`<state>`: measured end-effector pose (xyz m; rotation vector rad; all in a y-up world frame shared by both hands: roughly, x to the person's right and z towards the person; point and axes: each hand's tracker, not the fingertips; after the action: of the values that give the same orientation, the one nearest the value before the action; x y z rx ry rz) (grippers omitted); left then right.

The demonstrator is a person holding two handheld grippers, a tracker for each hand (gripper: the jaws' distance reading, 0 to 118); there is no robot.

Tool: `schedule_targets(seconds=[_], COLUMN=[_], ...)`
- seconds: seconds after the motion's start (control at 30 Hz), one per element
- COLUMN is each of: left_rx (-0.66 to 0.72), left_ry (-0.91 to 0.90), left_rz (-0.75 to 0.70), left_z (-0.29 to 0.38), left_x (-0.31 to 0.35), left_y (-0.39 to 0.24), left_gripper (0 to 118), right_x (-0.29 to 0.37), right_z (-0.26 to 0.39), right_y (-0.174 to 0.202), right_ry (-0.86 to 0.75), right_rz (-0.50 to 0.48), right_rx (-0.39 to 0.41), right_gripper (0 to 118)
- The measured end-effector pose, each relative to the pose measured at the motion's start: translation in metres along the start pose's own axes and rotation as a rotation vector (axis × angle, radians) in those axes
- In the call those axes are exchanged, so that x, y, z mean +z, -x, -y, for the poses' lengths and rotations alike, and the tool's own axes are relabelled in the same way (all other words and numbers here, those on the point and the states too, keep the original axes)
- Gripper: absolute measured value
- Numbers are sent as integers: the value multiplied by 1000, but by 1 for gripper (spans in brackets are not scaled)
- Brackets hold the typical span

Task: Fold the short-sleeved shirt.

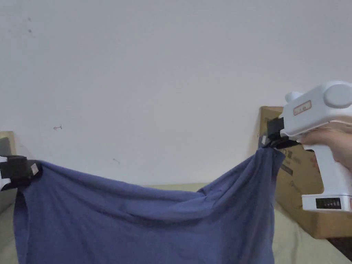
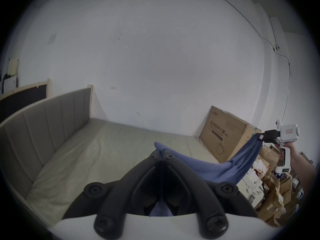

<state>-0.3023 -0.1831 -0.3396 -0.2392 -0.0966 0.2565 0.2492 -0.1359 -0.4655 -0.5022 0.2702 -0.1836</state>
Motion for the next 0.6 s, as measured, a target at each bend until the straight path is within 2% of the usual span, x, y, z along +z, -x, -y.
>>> schedule_targets(seconds=[0.2, 0.3, 0.6], left_rx=[-42, 40, 41], left_ry=[-45, -74, -68], left_rz=[12, 71, 24], left_z=[-58, -75, -103], left_x=[-22, -40, -149], left_y=[-24, -23, -15], left_gripper=[0, 0, 0], right_x=[24, 21, -53], right_z=[-44, -63, -107], right_y=[-10, -13, -29], right_ry=[-77, -103, -182], right_rz=[41, 72, 153], right_rx=[-6, -5, -2], right_gripper=[2, 2, 2])
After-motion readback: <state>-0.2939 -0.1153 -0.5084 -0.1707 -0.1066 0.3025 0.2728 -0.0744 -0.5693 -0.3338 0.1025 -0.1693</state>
